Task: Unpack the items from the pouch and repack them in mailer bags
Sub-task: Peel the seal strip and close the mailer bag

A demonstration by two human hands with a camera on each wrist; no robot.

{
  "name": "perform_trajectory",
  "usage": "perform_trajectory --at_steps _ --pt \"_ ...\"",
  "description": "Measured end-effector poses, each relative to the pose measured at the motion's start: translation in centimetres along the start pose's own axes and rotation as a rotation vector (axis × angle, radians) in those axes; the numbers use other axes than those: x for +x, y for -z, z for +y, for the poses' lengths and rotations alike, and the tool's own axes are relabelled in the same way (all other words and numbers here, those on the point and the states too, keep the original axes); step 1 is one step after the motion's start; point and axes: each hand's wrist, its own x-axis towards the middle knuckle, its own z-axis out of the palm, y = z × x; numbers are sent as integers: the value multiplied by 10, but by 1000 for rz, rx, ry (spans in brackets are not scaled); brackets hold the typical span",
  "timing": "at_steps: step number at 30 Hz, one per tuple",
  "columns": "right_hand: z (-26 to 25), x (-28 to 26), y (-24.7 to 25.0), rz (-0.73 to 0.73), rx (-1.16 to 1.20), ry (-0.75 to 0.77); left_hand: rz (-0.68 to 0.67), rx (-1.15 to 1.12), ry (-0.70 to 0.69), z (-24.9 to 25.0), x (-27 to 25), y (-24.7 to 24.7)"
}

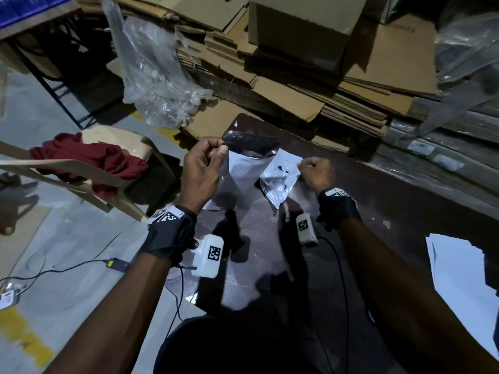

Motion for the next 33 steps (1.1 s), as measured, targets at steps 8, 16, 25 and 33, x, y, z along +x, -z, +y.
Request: perform_trajectory --at_steps 8,16,25,33 --pt "-33 -101 65 -404 552 205 -160 -25 -79 35 -12 -24" --pt "6 -166 114 -277 676 246 -267 -201 -58 67 -55 -71" --pt "44 -213 143 -9 385 262 -444 -270 104 24 -97 -116" --pt "71 -224 134 39 414 203 -646 -157 96 16 -112 -125"
